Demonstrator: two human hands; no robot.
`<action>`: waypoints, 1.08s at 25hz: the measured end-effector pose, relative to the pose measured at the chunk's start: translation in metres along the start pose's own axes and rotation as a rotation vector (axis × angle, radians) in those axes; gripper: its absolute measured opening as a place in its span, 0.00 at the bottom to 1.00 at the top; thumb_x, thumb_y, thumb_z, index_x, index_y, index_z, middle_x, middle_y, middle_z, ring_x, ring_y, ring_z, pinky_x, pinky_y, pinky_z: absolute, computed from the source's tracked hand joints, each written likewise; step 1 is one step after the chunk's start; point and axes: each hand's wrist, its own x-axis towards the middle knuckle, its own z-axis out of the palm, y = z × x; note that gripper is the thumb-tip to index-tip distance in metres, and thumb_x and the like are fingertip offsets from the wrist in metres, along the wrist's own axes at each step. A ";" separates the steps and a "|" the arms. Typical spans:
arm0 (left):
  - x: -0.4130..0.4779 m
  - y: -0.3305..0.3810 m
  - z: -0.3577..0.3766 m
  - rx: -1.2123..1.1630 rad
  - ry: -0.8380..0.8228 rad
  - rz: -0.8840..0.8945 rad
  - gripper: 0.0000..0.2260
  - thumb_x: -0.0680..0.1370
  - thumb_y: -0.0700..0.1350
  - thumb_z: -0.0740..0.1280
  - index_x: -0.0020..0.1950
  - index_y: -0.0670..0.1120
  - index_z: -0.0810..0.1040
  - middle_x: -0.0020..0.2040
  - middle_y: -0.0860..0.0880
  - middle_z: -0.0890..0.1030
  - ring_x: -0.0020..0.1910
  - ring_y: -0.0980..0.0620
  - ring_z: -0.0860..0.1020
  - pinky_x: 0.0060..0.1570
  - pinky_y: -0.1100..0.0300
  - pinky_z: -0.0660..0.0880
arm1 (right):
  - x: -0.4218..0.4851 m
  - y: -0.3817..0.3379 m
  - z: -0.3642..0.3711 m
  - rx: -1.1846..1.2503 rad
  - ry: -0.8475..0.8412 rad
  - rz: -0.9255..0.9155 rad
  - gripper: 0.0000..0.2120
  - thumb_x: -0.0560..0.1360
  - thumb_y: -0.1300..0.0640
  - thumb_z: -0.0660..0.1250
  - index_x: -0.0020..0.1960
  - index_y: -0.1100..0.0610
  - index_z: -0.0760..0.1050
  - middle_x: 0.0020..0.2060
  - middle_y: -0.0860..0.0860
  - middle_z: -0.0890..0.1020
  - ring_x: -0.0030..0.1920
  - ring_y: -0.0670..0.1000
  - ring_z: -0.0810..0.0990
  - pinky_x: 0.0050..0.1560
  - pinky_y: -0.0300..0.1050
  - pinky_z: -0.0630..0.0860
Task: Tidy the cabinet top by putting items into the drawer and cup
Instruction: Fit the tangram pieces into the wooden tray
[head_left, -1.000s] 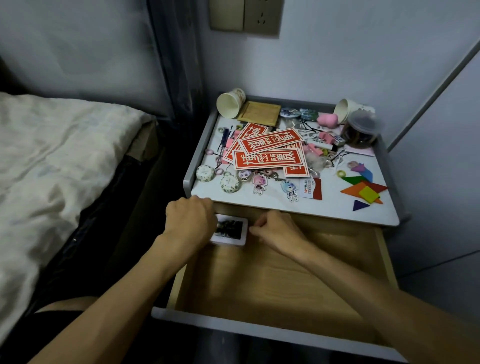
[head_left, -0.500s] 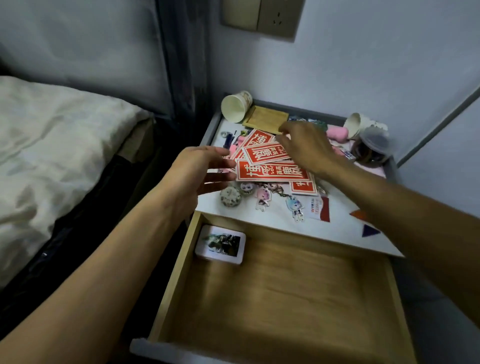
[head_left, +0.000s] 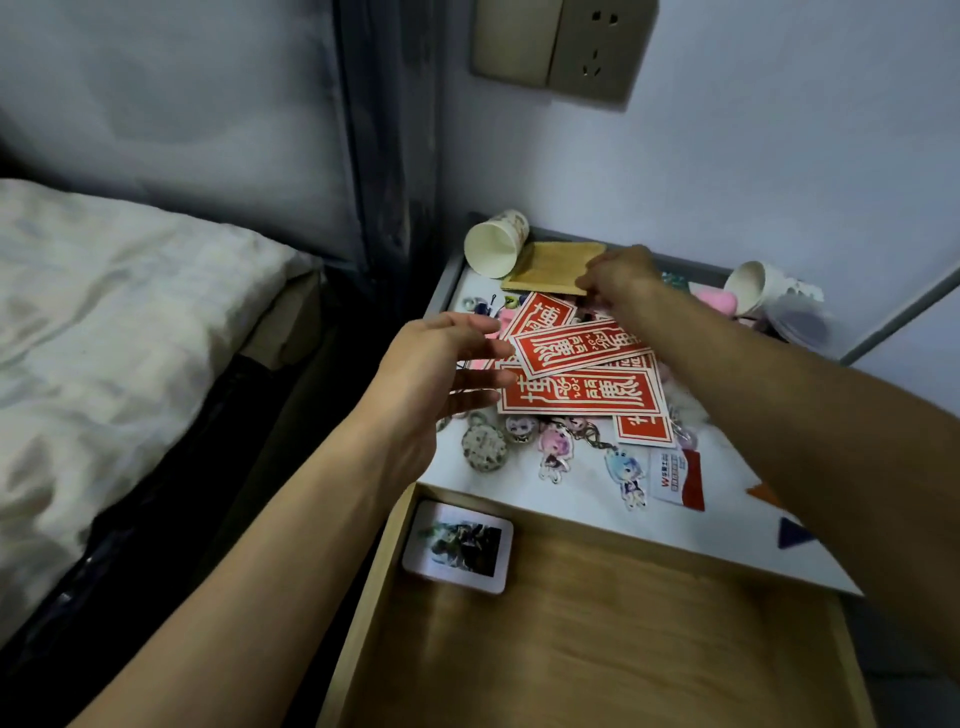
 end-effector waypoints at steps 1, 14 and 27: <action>-0.001 0.000 0.002 0.024 -0.002 0.011 0.09 0.81 0.37 0.59 0.56 0.40 0.78 0.42 0.44 0.83 0.35 0.49 0.80 0.33 0.61 0.77 | -0.005 -0.002 -0.006 0.115 -0.028 0.015 0.18 0.74 0.68 0.68 0.64 0.64 0.75 0.59 0.61 0.80 0.37 0.50 0.78 0.28 0.38 0.77; -0.047 -0.064 0.059 0.057 -0.258 -0.120 0.13 0.79 0.48 0.68 0.60 0.42 0.78 0.47 0.45 0.86 0.41 0.47 0.84 0.40 0.57 0.79 | -0.238 0.098 -0.083 0.721 -0.271 0.075 0.11 0.75 0.72 0.65 0.56 0.65 0.75 0.52 0.57 0.81 0.48 0.54 0.84 0.44 0.43 0.83; -0.051 -0.083 0.080 0.012 -0.234 -0.176 0.12 0.80 0.39 0.64 0.63 0.42 0.73 0.49 0.38 0.84 0.42 0.43 0.83 0.38 0.56 0.82 | -0.162 0.197 -0.164 -0.735 0.052 -0.100 0.25 0.68 0.44 0.76 0.61 0.50 0.72 0.57 0.53 0.75 0.50 0.51 0.73 0.47 0.47 0.73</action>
